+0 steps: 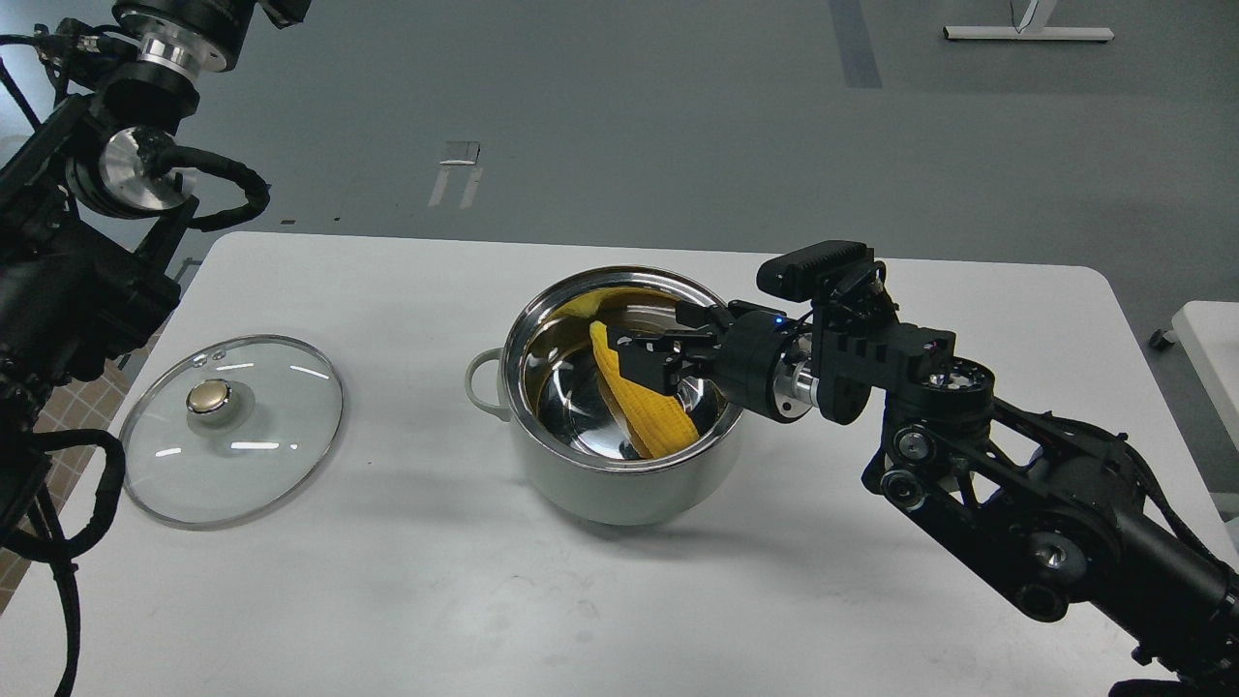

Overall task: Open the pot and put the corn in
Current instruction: 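Release the corn into the pot and raise the right arm away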

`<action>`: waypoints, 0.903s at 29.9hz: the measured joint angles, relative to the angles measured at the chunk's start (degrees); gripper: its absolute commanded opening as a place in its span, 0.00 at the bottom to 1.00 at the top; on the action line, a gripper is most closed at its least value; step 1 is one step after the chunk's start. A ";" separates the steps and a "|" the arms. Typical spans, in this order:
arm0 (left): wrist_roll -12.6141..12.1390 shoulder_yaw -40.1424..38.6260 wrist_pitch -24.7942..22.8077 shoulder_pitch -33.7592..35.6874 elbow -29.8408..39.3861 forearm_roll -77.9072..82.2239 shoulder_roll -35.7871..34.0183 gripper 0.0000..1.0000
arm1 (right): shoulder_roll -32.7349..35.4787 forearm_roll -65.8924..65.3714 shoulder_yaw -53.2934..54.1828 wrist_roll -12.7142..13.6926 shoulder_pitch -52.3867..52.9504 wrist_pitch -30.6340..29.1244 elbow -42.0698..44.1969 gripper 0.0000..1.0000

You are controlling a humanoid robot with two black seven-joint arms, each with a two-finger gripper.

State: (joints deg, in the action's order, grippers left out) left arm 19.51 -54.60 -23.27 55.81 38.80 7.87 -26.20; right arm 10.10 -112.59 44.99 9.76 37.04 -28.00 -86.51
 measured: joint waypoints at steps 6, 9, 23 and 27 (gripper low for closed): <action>0.32 -0.08 0.31 -0.46 0.48 -0.01 -0.02 0.98 | -4.04 2.69 16.11 -0.51 1.72 0.05 -0.47 0.99; 0.35 -0.17 0.29 -0.70 0.44 -0.04 -0.17 0.98 | -6.67 6.31 25.61 -0.60 2.74 0.03 -0.23 0.99; 0.00 -0.38 -0.44 -2.86 0.42 -0.15 -2.23 0.98 | -5.94 39.37 51.81 -0.71 5.99 3.58 11.14 1.00; -0.05 -0.25 -0.01 -3.40 0.44 -0.14 -1.17 0.98 | -3.08 50.37 55.87 -0.75 4.43 6.98 16.34 1.00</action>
State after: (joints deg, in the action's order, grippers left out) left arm 19.46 -54.85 -23.29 52.41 39.24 7.73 -27.37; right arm 7.02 -62.22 100.86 9.01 41.47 -21.03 -70.17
